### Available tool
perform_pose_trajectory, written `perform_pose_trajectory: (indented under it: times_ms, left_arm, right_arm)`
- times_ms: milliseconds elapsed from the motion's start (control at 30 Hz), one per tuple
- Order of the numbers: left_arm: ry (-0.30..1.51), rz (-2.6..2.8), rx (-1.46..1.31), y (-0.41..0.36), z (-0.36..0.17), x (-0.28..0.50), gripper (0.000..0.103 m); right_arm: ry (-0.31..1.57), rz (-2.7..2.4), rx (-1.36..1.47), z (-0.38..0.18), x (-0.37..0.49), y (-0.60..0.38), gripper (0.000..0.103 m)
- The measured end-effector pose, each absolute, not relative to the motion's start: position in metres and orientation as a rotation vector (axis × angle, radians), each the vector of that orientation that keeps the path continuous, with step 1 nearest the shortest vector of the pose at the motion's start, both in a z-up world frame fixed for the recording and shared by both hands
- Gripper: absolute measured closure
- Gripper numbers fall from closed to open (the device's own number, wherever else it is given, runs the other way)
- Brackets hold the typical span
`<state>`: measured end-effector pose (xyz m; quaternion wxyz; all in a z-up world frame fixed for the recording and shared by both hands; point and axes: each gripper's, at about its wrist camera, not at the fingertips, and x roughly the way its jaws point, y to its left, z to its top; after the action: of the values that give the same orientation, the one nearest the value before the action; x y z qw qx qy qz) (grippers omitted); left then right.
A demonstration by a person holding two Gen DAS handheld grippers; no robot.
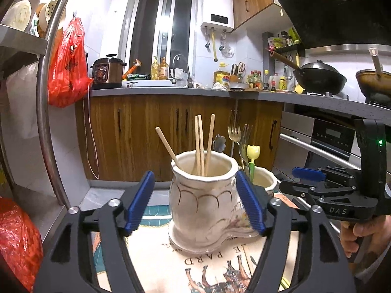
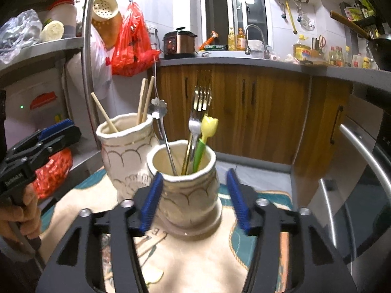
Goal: Organize utensils
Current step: 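Move the right tool to the yellow tulip stick while the left tool moves to the last chopstick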
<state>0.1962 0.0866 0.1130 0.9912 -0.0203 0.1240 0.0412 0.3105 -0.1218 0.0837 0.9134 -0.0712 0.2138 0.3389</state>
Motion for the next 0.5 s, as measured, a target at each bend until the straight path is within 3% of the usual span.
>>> perform_pose_trajectory:
  times_ms: [133, 367, 500]
  left_arm:
    - [0.246, 0.069, -0.022, 0.083, 0.112, 0.185, 0.018]
    - [0.360, 0.026, 0.019, 0.070, 0.095, 0.184, 0.017]
    - [0.503, -0.027, 0.050, 0.058, 0.074, 0.195, 0.031]
  right_arm:
    - [0.455, 0.693, -0.147, 0.079, 0.309, -0.131, 0.025]
    - [0.551, 0.693, -0.121, 0.063, 0.316, -0.143, 0.019]
    - [0.620, 0.693, -0.162, 0.052, 0.318, -0.142, 0.019]
